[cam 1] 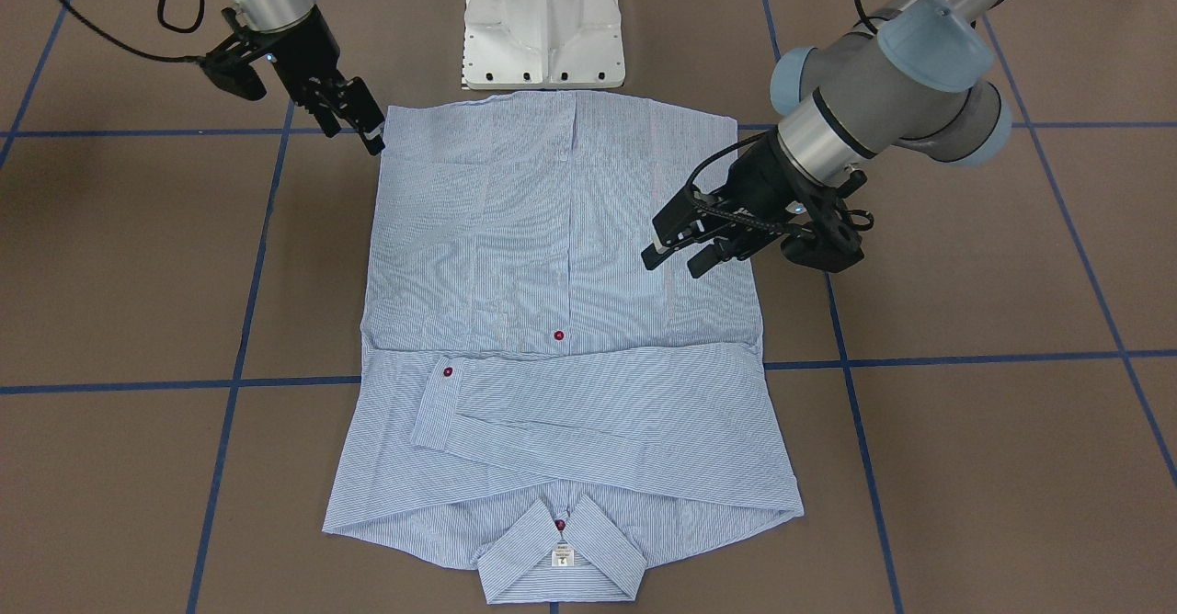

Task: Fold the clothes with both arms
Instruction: 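Release the sleeve with the left gripper while the right gripper moves to the hem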

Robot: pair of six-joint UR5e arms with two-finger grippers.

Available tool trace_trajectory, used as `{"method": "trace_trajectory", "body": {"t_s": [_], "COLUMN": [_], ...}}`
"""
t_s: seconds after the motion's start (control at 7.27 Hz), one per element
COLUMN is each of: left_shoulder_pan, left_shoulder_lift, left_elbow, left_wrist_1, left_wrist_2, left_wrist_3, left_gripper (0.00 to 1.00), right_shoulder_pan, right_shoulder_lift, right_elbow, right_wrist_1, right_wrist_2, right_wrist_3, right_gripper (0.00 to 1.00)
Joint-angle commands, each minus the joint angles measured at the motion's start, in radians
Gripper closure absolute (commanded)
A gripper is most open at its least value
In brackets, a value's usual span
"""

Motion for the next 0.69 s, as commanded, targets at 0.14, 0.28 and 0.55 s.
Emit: {"method": "trace_trajectory", "body": {"t_s": [0.14,0.28,0.55], "left_shoulder_pan": [-0.009,-0.009,-0.007], "left_shoulder_lift": [0.027,0.032,0.032], "left_elbow": [-0.007,-0.009,-0.015], "left_wrist_1": [-0.001,-0.001,-0.001], "left_wrist_2": [-0.009,-0.009,-0.009], "left_wrist_3": [0.018,0.017,0.017], "left_gripper": [0.25,0.25,0.24], "right_shoulder_pan": [-0.308,-0.325,-0.330], "right_shoulder_lift": [-0.012,-0.006,0.011], "right_elbow": [0.015,-0.036,-0.072], "right_wrist_1": [-0.108,-0.108,-0.108], "right_wrist_2": [-0.303,-0.317,-0.335], "right_wrist_3": [0.241,0.248,0.259], "right_gripper": [0.04,0.04,0.06]}}
